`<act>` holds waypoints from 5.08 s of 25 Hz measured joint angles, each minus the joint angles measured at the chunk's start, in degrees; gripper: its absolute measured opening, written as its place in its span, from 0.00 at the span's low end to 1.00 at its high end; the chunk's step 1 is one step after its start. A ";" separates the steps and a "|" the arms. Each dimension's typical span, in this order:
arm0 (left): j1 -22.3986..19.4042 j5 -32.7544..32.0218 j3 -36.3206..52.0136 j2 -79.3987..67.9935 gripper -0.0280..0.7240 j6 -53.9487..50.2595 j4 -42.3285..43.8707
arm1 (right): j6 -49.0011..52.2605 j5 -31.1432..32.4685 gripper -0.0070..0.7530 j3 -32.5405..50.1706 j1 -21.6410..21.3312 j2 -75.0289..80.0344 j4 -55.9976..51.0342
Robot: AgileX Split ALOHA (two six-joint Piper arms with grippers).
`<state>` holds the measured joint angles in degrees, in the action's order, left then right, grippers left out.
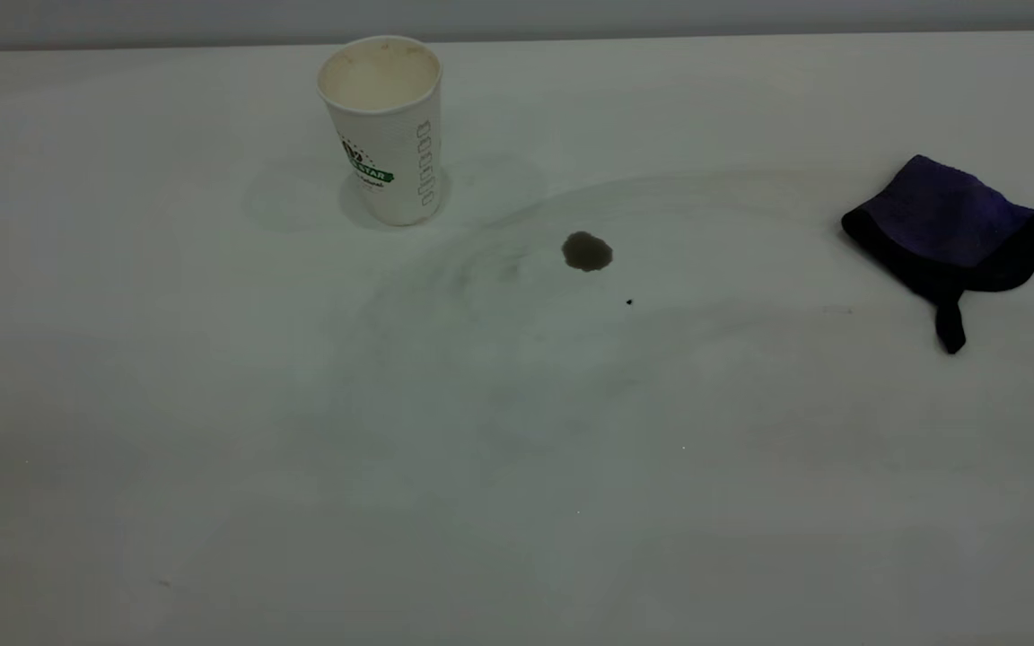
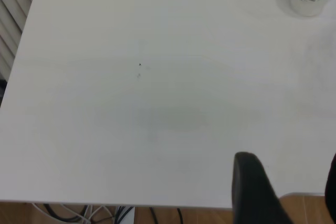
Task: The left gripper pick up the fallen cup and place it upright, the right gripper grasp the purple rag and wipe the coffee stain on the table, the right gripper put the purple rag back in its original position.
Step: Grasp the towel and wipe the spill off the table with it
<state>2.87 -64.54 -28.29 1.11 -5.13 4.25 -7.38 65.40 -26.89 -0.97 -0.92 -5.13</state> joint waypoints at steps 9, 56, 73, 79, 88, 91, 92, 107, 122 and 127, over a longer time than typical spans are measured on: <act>0.00 0.00 0.00 0.00 0.57 0.00 0.00 | 0.00 0.00 0.32 0.00 0.00 0.00 0.00; 0.00 -0.04 0.00 0.00 0.57 -0.07 0.00 | 2.70 -43.07 0.96 -25.25 0.00 100.37 2.72; 0.00 -0.04 0.00 0.00 0.57 -0.01 0.00 | 2.08 -32.98 0.93 -59.18 0.46 138.32 1.86; 0.00 -0.04 0.00 0.00 0.57 -0.01 0.00 | 1.08 -32.71 0.88 -65.89 0.46 144.94 1.17; 0.00 -0.04 0.00 0.00 0.57 -0.01 0.00 | 3.82 -31.95 0.38 -67.67 0.40 147.06 1.08; 0.00 -0.04 0.00 0.00 0.57 -0.06 0.00 | 3.39 -31.12 0.14 -68.01 0.51 147.17 -0.46; 0.00 -0.04 0.00 0.00 0.57 -0.06 0.00 | 2.83 -30.73 0.12 -68.26 0.67 147.23 -0.60; 0.00 -0.04 0.00 0.00 0.57 -0.06 0.00 | 1.69 -10.99 0.12 -89.78 19.52 149.79 -2.75; 0.00 -0.04 0.00 0.00 0.57 -0.06 0.00 | 6.65 -18.91 0.13 -90.33 35.98 152.86 -3.81; 0.00 -0.04 0.00 0.00 0.57 -0.06 0.00 | 7.38 -22.75 0.13 -90.33 35.49 156.26 -4.14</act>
<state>2.87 -64.58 -28.29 1.11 -5.19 4.25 0.00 42.65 -117.22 34.53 155.34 -9.27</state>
